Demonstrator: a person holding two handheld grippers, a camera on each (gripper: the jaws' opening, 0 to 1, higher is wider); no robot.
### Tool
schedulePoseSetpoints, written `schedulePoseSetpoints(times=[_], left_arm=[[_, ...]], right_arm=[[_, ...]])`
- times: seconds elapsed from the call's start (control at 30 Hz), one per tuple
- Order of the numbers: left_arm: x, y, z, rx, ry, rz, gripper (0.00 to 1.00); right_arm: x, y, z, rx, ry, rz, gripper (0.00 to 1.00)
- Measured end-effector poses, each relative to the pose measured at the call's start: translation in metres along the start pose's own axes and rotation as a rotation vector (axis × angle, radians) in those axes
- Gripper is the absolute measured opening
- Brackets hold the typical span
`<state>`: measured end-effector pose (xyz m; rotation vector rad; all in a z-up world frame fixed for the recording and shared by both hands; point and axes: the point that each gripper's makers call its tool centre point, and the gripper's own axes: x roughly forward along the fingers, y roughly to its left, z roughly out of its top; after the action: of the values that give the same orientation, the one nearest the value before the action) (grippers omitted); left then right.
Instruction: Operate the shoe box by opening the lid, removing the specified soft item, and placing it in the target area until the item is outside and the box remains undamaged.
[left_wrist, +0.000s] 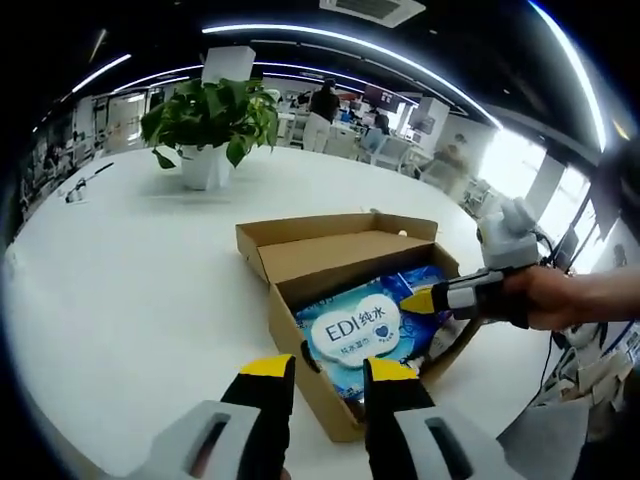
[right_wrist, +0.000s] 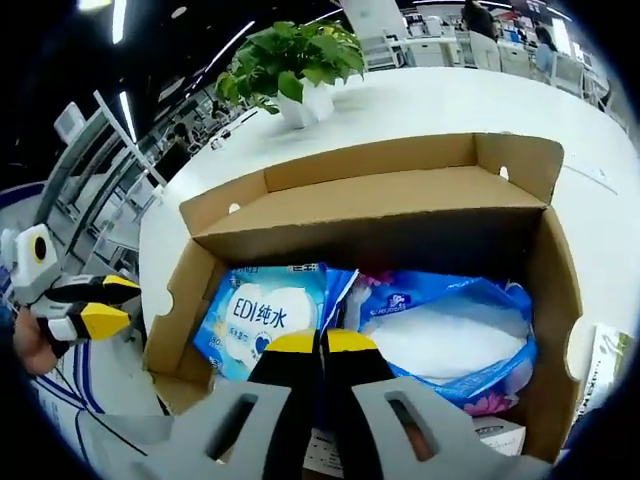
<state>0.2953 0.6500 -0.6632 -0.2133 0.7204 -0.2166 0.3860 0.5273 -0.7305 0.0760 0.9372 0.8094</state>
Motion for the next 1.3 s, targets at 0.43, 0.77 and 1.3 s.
schedulePoseSetpoints(times=[0.43,0.77,1.3], left_arm=[[0.006,-0.018,0.002,0.022,0.007,-0.034,0.28],[0.011,-0.031,0.003,0.045,0.016,-0.057,0.28],[0.030,-0.056,0.000,0.068,0.046,-0.098,0.28]], right_arm=[[-0.018,-0.009,0.007,0.016,-0.054,-0.012,0.00],[-0.053,0.001,0.004,0.004,-0.089,-0.054,0.00],[-0.070,-0.028,0.017,0.008,-0.127,-0.094,0.00]])
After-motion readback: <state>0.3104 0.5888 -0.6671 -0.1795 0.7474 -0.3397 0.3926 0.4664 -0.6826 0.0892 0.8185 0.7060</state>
